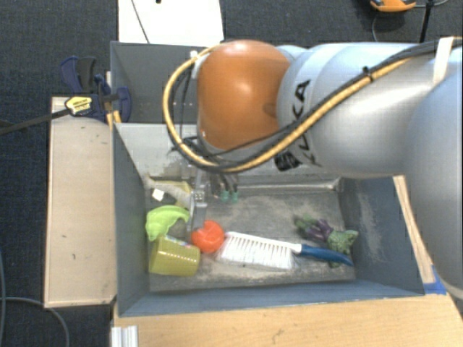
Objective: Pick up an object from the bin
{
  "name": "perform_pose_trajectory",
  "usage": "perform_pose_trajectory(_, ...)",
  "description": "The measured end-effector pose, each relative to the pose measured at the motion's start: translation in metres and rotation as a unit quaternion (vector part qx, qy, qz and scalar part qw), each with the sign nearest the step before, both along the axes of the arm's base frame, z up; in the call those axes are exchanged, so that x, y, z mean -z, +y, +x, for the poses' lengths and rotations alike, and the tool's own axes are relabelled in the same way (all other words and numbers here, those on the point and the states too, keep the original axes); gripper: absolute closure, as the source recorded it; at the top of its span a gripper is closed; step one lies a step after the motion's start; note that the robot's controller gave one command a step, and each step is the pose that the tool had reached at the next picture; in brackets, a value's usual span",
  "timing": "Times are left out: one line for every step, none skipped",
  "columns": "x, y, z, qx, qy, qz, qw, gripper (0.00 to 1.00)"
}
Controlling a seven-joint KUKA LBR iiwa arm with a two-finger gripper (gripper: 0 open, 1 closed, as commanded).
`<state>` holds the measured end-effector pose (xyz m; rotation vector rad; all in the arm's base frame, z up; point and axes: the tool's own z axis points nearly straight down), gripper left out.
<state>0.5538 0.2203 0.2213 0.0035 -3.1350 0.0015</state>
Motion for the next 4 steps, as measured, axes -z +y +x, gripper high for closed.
perform_pose_trajectory(-0.005,-0.002,0.002,0.003,-0.0039,0.001,1.0000,0.00)
perform_pose_trajectory(0.043,0.017,0.023,-0.144,-0.0043,0.001,0.9896,0.00)
perform_pose_trajectory(0.062,0.026,0.035,-0.174,-0.0043,0.002,0.9847,0.00)
perform_pose_trajectory(0.113,0.032,0.039,-0.259,-0.0018,0.002,0.9660,0.00)
